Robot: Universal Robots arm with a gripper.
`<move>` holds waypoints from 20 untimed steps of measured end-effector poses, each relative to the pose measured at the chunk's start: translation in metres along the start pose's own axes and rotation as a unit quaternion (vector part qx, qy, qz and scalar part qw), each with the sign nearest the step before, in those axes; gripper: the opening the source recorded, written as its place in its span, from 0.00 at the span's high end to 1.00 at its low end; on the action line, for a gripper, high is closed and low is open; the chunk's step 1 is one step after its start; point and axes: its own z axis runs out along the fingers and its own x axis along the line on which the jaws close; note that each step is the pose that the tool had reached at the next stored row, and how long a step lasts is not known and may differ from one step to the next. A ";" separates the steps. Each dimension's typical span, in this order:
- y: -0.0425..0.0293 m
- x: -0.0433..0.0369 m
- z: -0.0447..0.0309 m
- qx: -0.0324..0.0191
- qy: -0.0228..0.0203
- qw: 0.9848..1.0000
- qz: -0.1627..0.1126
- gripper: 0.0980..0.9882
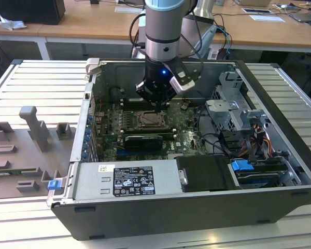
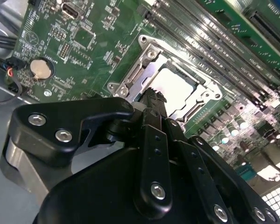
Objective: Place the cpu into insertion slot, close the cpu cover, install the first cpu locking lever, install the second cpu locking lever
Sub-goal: 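Install the second cpu locking lever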
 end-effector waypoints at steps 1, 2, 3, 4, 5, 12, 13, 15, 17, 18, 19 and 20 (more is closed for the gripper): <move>-0.0004 0.0000 -0.0002 0.000 0.000 1.000 0.000 0.99; -0.0007 0.0000 -0.0013 0.000 0.000 1.000 0.000 0.99; -0.0008 0.0000 -0.0028 0.000 0.000 1.000 0.000 0.99; -0.0009 -0.0001 -0.0057 0.000 0.000 1.000 0.000 0.99; -0.0013 -0.0001 -0.0065 0.000 0.000 1.000 0.000 0.99; -0.0161 0.0020 -0.0066 0.000 0.000 1.000 0.000 0.99; -0.0196 0.0023 -0.0066 0.000 0.000 1.000 0.000 0.99; -0.0260 0.0028 -0.0066 -0.001 0.000 1.000 0.000 0.99; -0.0285 0.0030 -0.0063 -0.002 0.002 1.000 0.001 0.99; -0.0300 0.0032 -0.0059 -0.002 0.003 1.000 0.002 0.99; -0.0312 0.0033 -0.0056 -0.002 0.003 1.000 0.003 0.99; -0.0333 0.0035 -0.0053 -0.002 0.003 1.000 0.005 0.99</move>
